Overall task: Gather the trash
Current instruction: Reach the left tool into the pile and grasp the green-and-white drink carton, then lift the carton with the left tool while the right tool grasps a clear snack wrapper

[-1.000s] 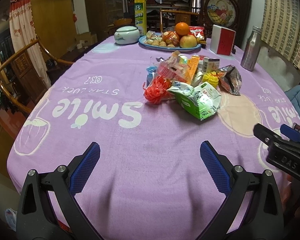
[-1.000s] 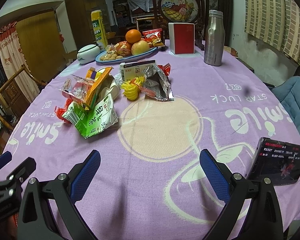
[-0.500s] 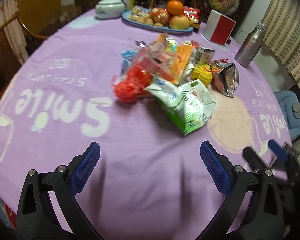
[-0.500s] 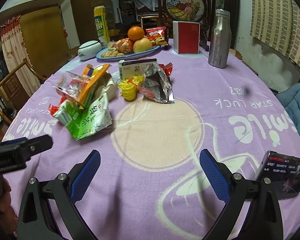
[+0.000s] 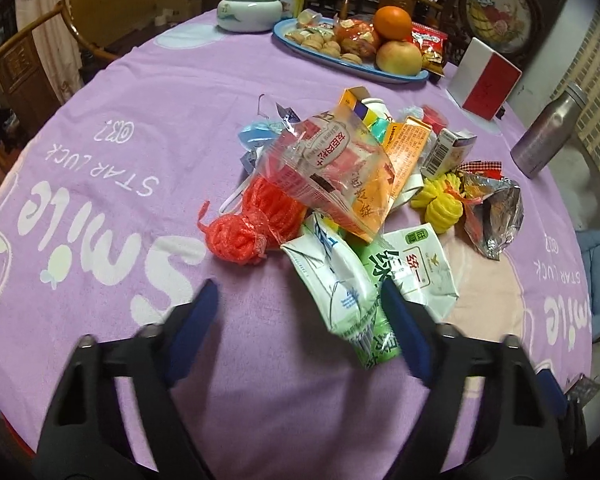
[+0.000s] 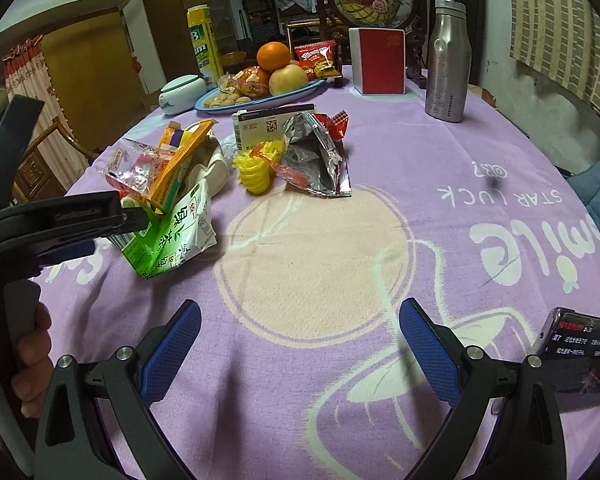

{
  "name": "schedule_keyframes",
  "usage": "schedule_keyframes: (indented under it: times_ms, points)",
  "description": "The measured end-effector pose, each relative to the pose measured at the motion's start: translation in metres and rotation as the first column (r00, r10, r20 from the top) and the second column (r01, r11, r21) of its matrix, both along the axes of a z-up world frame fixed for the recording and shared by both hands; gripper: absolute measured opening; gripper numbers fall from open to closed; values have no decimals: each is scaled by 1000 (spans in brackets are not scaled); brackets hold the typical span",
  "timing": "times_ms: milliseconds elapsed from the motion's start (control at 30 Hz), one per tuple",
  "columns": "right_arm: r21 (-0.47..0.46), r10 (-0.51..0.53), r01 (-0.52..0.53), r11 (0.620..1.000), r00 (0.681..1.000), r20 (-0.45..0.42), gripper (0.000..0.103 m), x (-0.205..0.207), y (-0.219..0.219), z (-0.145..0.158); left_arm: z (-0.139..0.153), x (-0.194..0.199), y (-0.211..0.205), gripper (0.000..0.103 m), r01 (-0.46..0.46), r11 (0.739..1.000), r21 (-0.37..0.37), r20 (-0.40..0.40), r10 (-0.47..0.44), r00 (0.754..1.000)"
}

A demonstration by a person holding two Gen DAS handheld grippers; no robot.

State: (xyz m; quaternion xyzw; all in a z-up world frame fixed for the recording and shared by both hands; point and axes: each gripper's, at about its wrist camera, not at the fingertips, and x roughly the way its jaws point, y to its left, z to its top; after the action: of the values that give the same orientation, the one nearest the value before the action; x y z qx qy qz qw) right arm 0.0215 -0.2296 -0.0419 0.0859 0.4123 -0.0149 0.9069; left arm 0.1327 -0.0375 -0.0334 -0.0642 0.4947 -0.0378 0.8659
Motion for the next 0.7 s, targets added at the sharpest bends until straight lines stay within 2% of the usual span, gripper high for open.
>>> schedule_keyframes:
  times_ms: [33,67,100,133,300,500,600,700]
  points:
    - [2,1,-1,1000,1000,0,98,0,0,0,-2,1,-1,56,1,1000,2,-9,-1,1000]
    - [2,0,0,1000,1000,-1,98,0,0,0,-5,3,-2,52,4,1000,1,-24,-4,1000]
    - [3,-2,2,1000,1000,-1,98,0,0,0,-8,3,-4,42,11,1000,-11,-37,-12,999]
    - [3,-4,4,1000,1000,0,98,-1,-1,1,-9,3,-5,26,15,1000,-15,-41,-16,999]
    - [-6,-13,13,1000,1000,2,98,-4,-2,3,-4,-8,-2,23,37,999,-17,-17,-37,999]
    - [-14,-21,21,1000,1000,6,98,-7,-2,7,17,-51,22,23,113,994,-10,62,-112,992]
    - [-13,-16,16,1000,1000,-2,98,-7,3,7,26,-69,44,23,112,994,-22,93,-109,990]
    - [-10,12,-12,1000,1000,-7,98,-5,12,9,37,-84,74,23,71,997,-32,133,-66,989]
